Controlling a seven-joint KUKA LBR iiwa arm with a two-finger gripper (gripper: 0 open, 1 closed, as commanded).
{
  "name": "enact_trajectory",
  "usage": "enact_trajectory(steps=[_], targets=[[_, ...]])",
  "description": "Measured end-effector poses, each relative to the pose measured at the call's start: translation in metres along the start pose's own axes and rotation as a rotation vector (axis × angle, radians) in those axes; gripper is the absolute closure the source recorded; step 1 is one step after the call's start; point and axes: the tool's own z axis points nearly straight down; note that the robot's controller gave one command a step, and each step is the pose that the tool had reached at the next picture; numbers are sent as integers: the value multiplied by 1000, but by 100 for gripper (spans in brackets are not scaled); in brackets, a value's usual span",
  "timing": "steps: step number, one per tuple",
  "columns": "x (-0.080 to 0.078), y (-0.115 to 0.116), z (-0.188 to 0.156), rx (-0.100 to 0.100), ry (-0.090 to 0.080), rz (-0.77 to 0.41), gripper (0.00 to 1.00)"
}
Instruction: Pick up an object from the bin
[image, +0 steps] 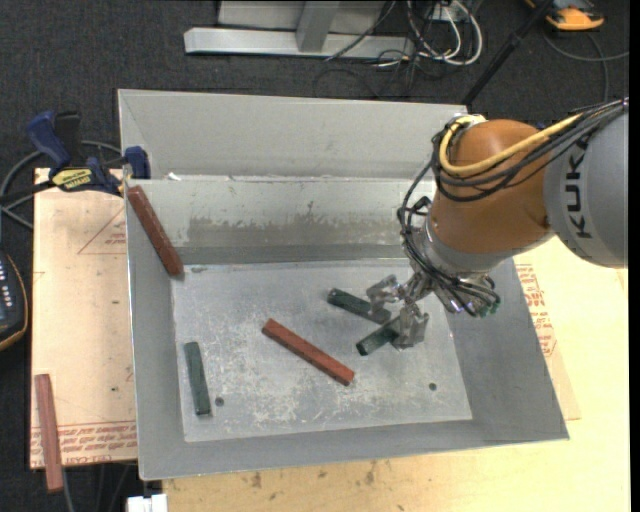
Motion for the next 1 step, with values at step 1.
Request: enact_trajectory(steps=[1], targets=[[-13, -40, -67, 5, -4, -17, 100]])
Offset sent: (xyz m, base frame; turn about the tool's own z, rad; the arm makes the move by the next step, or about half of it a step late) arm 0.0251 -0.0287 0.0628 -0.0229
